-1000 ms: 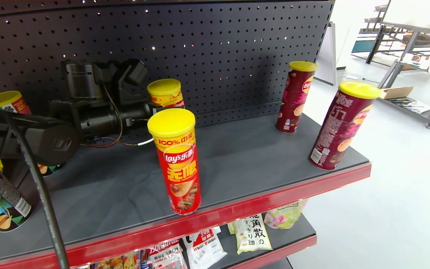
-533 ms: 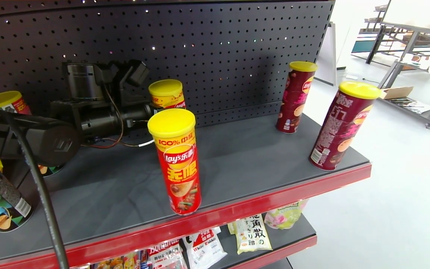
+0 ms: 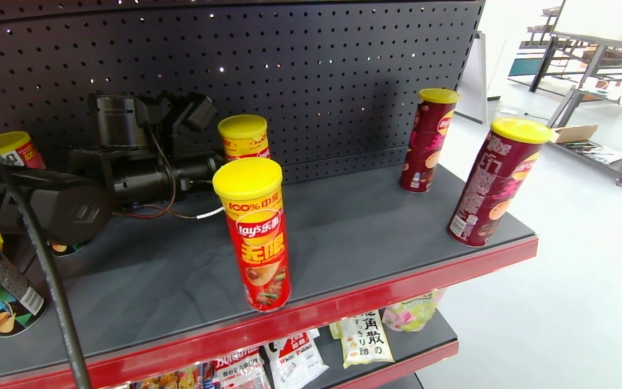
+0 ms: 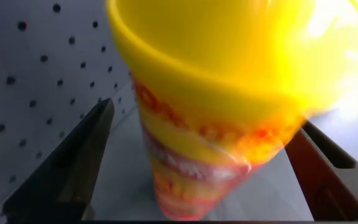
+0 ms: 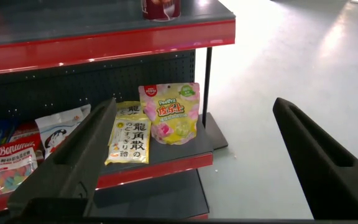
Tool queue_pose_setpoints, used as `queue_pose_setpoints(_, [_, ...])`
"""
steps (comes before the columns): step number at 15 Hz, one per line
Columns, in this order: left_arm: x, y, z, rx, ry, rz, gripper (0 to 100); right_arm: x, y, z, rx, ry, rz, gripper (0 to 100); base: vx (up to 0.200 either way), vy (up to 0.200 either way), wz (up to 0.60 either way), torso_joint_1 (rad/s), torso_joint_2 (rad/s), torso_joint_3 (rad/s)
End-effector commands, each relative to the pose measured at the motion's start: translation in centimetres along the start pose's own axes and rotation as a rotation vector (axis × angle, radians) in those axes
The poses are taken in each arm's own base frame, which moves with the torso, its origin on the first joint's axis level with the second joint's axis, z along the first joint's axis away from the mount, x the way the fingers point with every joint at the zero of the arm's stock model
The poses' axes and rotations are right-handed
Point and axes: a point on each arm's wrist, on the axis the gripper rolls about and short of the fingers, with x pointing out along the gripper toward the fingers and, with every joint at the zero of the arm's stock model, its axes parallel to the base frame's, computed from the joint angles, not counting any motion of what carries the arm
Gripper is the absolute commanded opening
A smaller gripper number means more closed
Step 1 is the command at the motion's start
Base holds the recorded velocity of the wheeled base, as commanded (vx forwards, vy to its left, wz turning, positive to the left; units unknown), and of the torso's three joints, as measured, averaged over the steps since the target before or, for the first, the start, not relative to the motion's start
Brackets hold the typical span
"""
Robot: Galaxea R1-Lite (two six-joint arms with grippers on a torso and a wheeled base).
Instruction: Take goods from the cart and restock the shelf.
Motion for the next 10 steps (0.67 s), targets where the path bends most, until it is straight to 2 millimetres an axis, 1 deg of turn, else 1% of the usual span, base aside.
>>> queue_pose_setpoints(1, [-1.5, -0.3, 0.3, -0.002, 0.001, 0.007, 100, 0.0, 0.0, 0.0, -0.001, 0.0, 0.001, 100, 0.0, 0.0, 0.0, 0.0, 0.0, 0.0])
queue_pose_setpoints(3, [-3.0, -0.8, -0.1, -0.01, 0.018, 0.015, 100, 0.0, 0.0, 0.0, -0.001, 0.0, 0.001, 100, 0.0, 0.0, 0.0, 0.0, 0.0, 0.0])
queue_pose_setpoints(4, [-4.2, -0.8, -0.5, -0.019, 0.03, 0.031, 100, 0.0, 0.0, 0.0, -0.001, 0.0, 0.001, 100, 0.0, 0.0, 0.0, 0.0, 0.0, 0.0])
queue_pose_setpoints(5, [-5.0, -0.8, -0.8, -0.024, 0.038, 0.04, 100, 0.0, 0.0, 0.0, -0.001, -0.001, 0.001, 100, 0.0, 0.0, 0.0, 0.0, 0.0, 0.0])
queue_pose_setpoints(7, [-7.6, -1.0, -2.2, -0.048, 0.071, 0.08, 100, 0.0, 0.0, 0.0, -0.001, -0.001, 0.002, 100, 0.0, 0.0, 0.0, 0.0, 0.0, 0.0])
queue_pose_setpoints(8, [-8.5, -1.3, -2.7, -0.054, 0.081, 0.09, 100, 0.0, 0.0, 0.0, -0.001, -0.001, 0.001, 100, 0.0, 0.0, 0.0, 0.0, 0.0, 0.0])
queue_pose_setpoints(9, [-10.1, -1.6, -3.3, -0.061, 0.089, 0.116, 100, 0.0, 0.0, 0.0, -0.001, 0.0, 0.001, 100, 0.0, 0.0, 0.0, 0.0, 0.0, 0.0])
queue_pose_setpoints(10, [-12.3, -2.4, -4.1, -0.063, 0.094, 0.162, 100, 0.0, 0.0, 0.0, -0.001, 0.0, 0.001, 100, 0.0, 0.0, 0.0, 0.0, 0.0, 0.0])
